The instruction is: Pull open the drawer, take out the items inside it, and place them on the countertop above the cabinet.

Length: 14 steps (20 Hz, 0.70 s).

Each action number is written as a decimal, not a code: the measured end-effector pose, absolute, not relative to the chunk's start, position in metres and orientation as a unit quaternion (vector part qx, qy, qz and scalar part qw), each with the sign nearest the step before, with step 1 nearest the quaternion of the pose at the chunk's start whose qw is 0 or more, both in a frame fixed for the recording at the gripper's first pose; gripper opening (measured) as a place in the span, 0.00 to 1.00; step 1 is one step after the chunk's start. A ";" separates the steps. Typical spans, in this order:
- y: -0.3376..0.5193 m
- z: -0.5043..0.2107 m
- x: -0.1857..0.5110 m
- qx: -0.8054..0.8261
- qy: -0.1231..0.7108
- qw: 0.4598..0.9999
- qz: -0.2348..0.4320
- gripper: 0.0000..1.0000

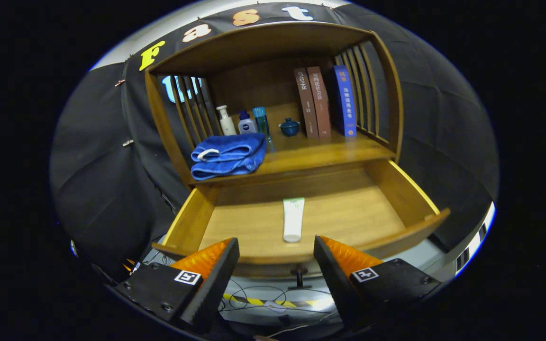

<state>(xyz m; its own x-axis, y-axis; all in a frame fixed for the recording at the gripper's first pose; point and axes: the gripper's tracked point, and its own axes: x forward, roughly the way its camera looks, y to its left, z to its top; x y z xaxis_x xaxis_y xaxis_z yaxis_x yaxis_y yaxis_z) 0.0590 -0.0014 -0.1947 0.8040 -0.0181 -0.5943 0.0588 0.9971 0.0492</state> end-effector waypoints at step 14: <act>-0.037 -0.342 0.138 -0.002 0.575 0.814 -0.084 0.99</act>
<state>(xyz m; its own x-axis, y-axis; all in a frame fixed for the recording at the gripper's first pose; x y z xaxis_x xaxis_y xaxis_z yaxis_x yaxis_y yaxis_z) 0.1382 -0.0369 -0.3420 0.3248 -0.1391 -0.9355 0.1341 0.9859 -0.1000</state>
